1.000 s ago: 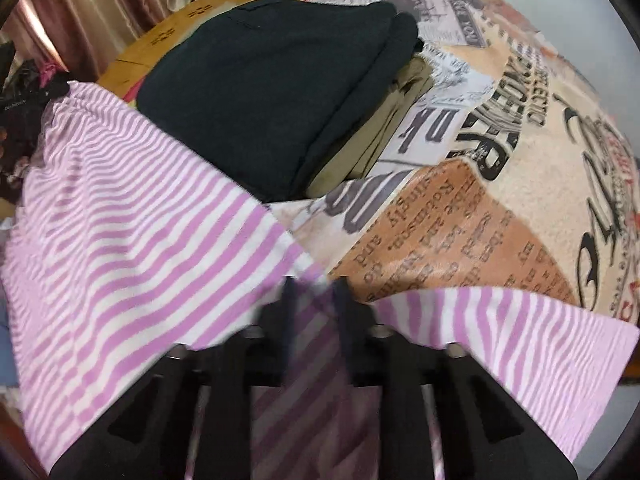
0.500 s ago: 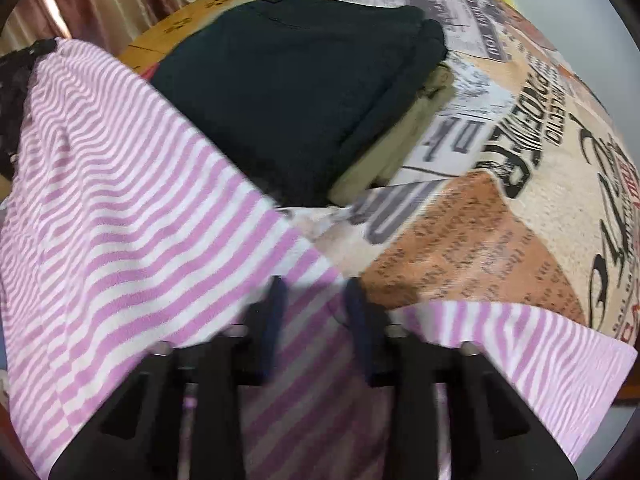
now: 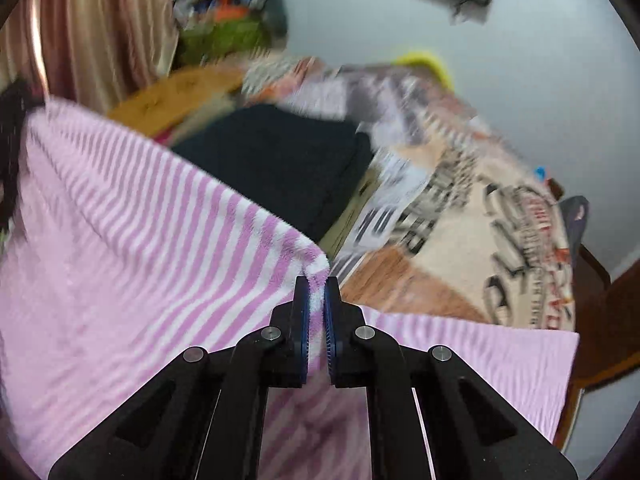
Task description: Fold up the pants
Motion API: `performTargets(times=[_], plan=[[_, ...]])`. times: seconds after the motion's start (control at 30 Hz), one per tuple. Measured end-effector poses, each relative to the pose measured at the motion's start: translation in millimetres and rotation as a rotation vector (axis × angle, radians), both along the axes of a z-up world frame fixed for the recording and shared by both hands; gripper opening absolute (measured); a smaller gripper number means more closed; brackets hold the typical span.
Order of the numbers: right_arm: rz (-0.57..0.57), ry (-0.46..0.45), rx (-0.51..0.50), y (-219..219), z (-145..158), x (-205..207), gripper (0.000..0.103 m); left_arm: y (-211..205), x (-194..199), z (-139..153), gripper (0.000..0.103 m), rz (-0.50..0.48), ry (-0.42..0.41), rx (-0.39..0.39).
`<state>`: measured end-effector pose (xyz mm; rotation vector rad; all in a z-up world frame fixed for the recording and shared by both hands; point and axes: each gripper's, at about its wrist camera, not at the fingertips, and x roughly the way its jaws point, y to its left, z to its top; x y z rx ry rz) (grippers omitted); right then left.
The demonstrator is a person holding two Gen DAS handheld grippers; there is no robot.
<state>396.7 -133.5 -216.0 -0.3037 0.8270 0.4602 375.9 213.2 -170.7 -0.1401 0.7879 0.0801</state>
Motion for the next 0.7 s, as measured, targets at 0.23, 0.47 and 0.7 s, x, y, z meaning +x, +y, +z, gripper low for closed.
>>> performTargets(times=[0.23,0.47,0.7], plan=[[-0.003,-0.070,0.062,-1,50,-59,0.006,4,-44,21,0.004,-0.030,-0.039,-0.013],[0.007,-0.075,0.107,-6,61,-135,0.006,12,-109,24,0.004,-0.058,-0.045,-0.028],[0.003,-0.012,0.170,-12,46,-196,0.006,18,-164,2,0.004,-0.069,-0.016,-0.055]])
